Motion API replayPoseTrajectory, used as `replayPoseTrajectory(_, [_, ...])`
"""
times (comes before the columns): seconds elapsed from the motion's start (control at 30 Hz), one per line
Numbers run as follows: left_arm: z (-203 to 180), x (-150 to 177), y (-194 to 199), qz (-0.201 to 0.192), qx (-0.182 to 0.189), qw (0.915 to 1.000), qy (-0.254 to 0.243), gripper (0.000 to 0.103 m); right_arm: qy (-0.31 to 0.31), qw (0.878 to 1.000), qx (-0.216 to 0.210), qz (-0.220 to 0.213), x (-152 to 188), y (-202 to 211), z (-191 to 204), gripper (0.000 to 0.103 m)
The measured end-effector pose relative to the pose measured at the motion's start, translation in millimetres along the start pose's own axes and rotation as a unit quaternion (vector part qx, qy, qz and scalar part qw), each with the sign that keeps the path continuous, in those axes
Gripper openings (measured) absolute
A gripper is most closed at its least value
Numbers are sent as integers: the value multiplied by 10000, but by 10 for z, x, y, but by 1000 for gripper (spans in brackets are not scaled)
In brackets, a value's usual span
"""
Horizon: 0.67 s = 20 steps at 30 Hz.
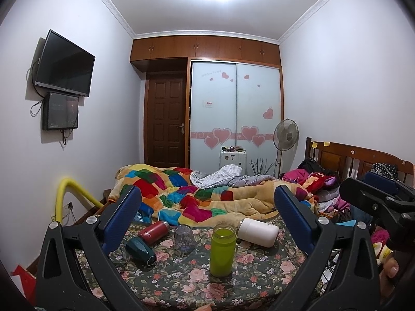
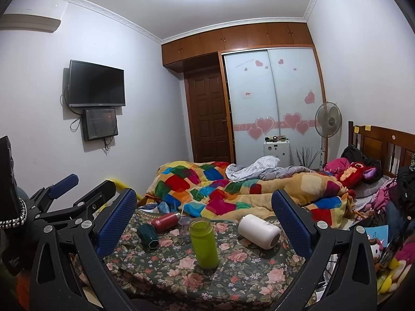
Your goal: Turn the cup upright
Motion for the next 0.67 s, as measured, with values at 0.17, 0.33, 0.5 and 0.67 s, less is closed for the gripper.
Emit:
replayPoseTrajectory(0.17, [13,11,-2,10,-12,10000,0,103,6,10000,-3,-2,-1,-5,-7,103])
replayPoseTrajectory(0.33, [73,37,-9,37,-34,10000,40,103,3,10000,10,42,3,-25,-9,103])
replayPoseTrajectory(0.5, [195,85,-39,92,-75,9998,145,103,37,9999,11,128,23,-87,-2,103])
replayPoseTrajectory(0.67, [449,164,-103,154,-260,9990,337,103,90,9996,5,256,44,-204,74,103])
Point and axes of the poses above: each gripper's, at about its wrist camera, not at the fingertips, and y roughly against the way its jaws point, z to its left, x to its underside, the point moved 3 cm from there along -y, roughly the way its jaws point, and after that the axes turned 1 degree about -y, right-handed, at the moved point
